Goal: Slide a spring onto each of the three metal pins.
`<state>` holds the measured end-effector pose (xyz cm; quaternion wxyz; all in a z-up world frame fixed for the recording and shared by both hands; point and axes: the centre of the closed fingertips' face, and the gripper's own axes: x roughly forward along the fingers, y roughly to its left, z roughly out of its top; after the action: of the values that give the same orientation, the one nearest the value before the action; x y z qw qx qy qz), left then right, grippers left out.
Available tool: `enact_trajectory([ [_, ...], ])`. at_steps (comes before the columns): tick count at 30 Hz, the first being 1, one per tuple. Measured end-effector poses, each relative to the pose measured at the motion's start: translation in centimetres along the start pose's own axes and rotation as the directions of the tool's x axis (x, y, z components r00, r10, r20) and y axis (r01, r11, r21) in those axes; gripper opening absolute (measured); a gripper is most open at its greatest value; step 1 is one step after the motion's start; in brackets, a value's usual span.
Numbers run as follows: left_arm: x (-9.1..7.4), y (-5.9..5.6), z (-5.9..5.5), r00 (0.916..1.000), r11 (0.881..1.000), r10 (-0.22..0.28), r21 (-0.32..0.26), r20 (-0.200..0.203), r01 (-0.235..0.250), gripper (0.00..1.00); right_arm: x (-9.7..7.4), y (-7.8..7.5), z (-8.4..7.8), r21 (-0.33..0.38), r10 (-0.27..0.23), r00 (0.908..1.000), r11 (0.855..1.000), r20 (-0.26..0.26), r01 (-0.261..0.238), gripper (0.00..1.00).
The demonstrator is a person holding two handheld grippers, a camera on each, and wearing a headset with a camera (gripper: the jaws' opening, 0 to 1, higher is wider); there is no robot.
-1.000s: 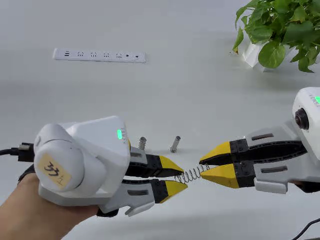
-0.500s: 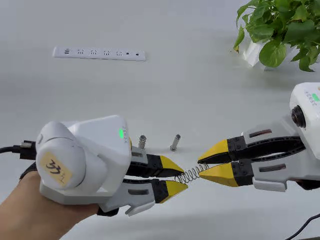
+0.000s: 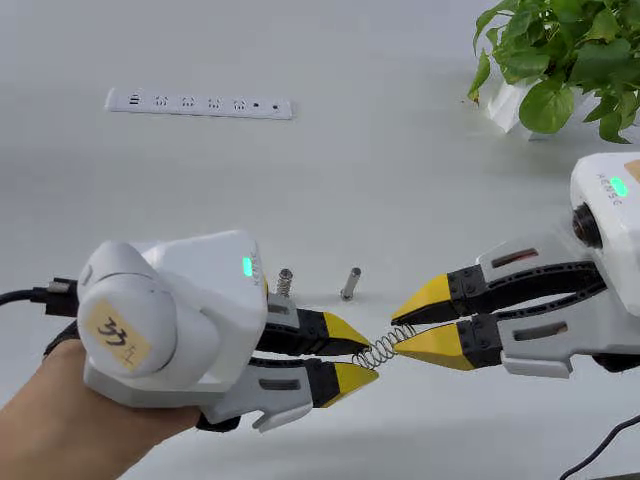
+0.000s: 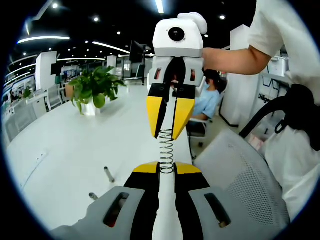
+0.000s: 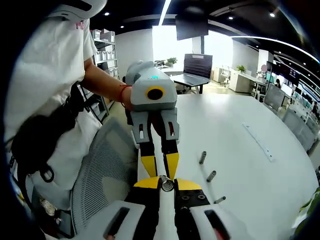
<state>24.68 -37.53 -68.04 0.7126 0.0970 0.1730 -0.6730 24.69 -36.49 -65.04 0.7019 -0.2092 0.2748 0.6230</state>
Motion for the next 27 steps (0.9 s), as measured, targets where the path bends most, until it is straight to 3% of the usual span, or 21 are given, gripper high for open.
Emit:
enact_trajectory([
  [18, 0.03, -0.39, 0.06, 0.9999, 1.0, -0.009, 0.002, 0.008, 0.009, 0.06, 0.09, 0.21, 0.38, -0.041, 0.013, 0.9994, 0.999, -0.033, -0.014, 0.06],
  [27, -0.09, -0.38, 0.31, 0.9995, 1.0, -0.008, -0.006, 0.031, 0.008, 0.06, -0.05, -0.07, 0.31, -0.046, 0.026, 0.9981, 0.999, -0.056, -0.029, 0.06],
])
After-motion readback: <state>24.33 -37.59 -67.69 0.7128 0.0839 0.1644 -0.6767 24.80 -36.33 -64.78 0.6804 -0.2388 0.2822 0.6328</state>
